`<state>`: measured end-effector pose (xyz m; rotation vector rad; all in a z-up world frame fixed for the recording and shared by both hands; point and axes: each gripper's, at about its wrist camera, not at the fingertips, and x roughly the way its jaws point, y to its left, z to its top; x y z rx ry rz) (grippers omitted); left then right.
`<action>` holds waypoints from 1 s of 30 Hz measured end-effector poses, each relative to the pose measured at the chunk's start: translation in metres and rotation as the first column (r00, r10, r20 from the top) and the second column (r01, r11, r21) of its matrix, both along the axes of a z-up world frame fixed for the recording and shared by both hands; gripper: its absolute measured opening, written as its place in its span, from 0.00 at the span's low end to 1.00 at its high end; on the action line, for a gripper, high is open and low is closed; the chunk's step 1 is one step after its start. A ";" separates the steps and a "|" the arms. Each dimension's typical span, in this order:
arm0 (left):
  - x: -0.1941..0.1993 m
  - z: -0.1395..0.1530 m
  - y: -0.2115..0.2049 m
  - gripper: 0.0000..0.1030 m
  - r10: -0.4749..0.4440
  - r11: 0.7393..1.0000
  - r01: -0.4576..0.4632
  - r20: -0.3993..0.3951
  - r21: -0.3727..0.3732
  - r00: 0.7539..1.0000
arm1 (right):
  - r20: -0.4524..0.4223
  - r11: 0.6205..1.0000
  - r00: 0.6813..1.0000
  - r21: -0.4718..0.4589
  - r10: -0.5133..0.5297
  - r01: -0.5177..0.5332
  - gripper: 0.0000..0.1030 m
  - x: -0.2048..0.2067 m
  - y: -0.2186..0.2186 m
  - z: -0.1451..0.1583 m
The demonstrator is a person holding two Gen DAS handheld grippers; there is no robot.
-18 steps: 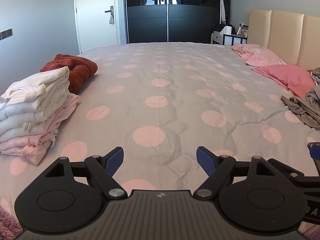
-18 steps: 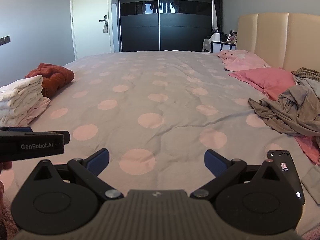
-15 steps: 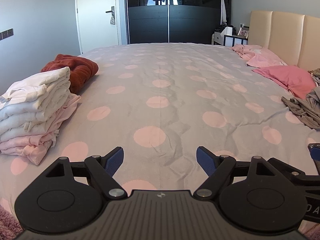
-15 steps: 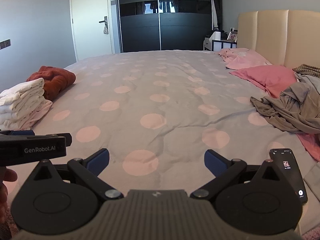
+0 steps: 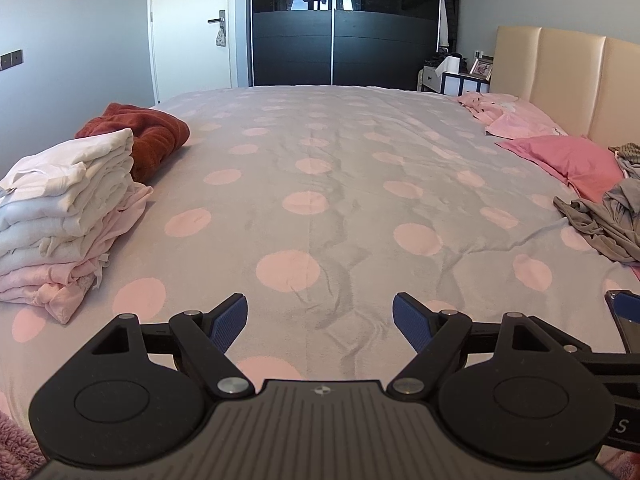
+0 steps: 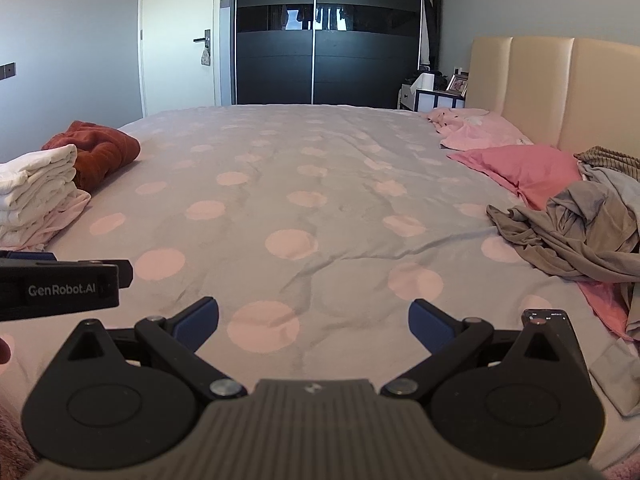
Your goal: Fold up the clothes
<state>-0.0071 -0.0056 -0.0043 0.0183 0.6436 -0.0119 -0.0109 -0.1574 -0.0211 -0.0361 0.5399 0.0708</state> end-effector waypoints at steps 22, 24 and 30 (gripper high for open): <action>-0.002 -0.002 -0.008 0.78 -0.021 1.000 0.021 -0.017 0.009 1.000 | -0.024 1.000 0.999 0.015 -0.021 0.021 0.99 0.001 -0.003 0.000; -0.001 -0.002 -0.007 0.78 -0.021 1.000 0.022 -0.018 0.008 1.000 | -0.024 1.000 0.999 0.015 -0.021 0.022 0.99 0.001 -0.003 0.000; -0.001 -0.002 -0.007 0.78 -0.018 1.000 0.018 -0.020 0.011 1.000 | -0.025 1.000 0.999 0.016 -0.020 0.020 0.99 0.001 -0.003 -0.001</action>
